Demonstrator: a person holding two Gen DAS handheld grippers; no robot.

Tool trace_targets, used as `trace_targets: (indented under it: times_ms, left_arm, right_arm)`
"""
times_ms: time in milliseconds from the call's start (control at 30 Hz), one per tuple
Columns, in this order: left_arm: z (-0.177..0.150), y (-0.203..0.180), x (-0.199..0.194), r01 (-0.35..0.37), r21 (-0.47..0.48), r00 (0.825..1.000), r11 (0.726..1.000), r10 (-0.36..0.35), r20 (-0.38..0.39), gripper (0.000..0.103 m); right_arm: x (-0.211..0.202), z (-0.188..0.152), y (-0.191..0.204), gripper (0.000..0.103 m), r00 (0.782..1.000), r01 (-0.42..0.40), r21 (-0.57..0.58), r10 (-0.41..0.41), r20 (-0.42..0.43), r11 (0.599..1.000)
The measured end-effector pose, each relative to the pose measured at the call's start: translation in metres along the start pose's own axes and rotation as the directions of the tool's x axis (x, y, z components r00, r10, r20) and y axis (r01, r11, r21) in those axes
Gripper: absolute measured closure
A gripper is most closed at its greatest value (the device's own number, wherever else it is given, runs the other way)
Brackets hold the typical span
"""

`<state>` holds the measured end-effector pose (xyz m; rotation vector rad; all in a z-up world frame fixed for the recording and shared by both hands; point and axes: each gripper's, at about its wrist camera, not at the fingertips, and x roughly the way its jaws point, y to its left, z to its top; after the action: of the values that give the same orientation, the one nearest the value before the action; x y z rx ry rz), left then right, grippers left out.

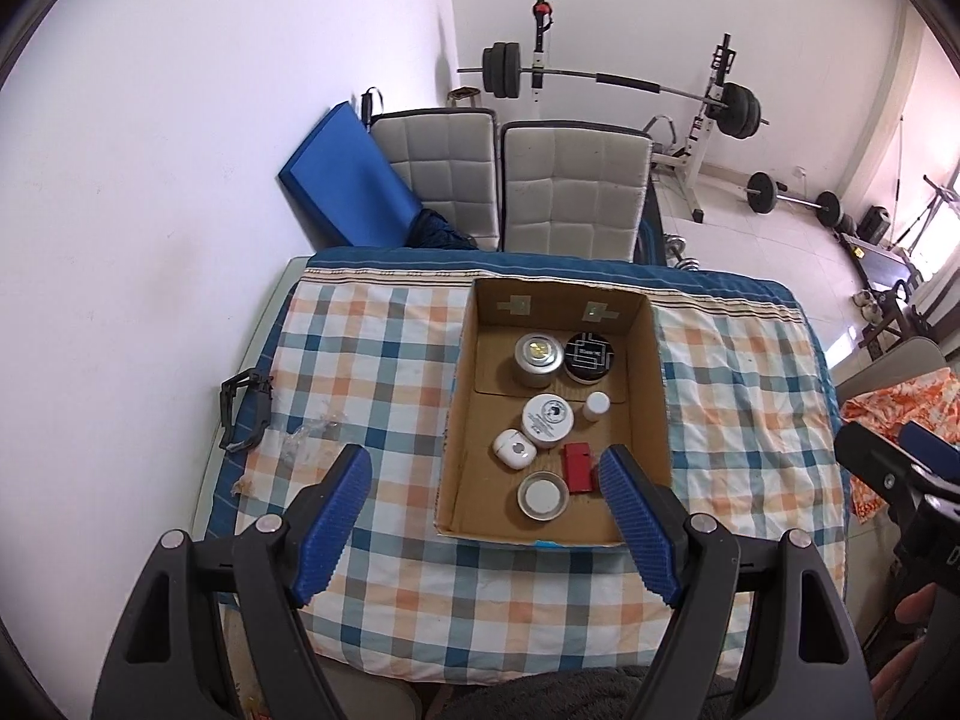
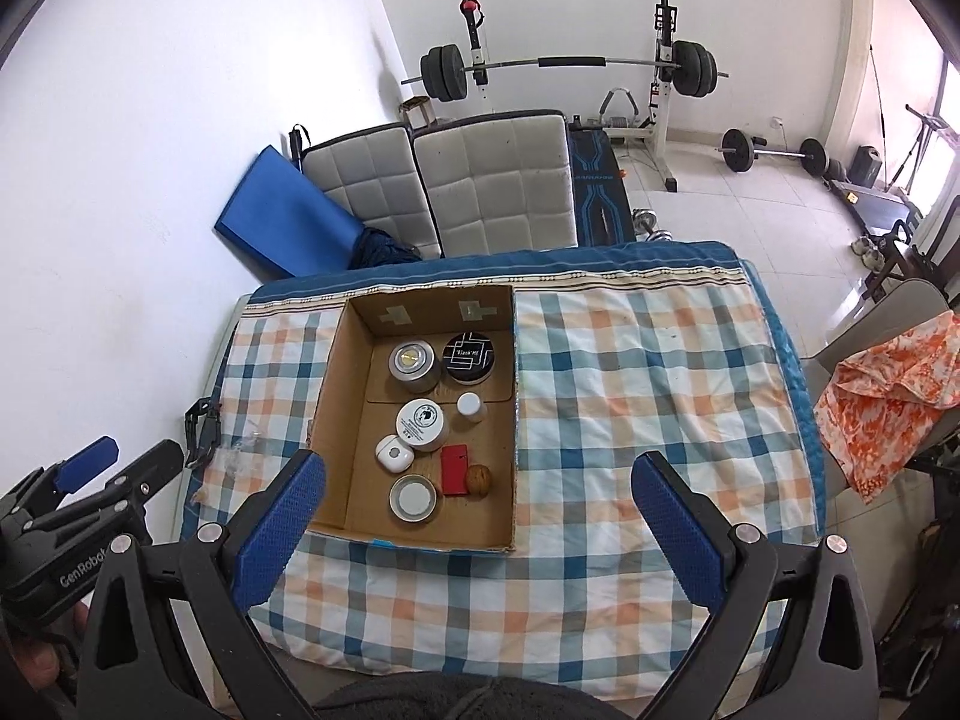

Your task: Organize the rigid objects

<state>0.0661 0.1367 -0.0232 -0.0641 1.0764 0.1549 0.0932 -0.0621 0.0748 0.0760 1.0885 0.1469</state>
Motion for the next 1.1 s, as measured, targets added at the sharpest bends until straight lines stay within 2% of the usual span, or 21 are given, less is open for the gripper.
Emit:
trace_targets:
  times_ms: [367,633,1100]
  left_arm:
    - [0.004,-0.012,-0.013,0.027,0.009,0.997,1.0,-0.027,0.066,0.026]
    - [0.009,-0.014,-0.023,0.037,0.024,0.995,0.999,-0.039,0.096,0.026]
    - [0.007,-0.02,-0.02,0.047,0.028,0.996,0.999,-0.049,0.072,0.026]
  right_arm:
    - [-0.017,0.003,-0.006,0.0,0.996,0.053,0.018,-0.054,0.07,0.998]
    - [-0.033,0.009,-0.004,0.0,0.992,0.053,0.018,-0.055,0.111,0.998]
    - [-0.031,0.006,-0.006,0.0,0.993,0.06,0.03,-0.063,0.098,0.998]
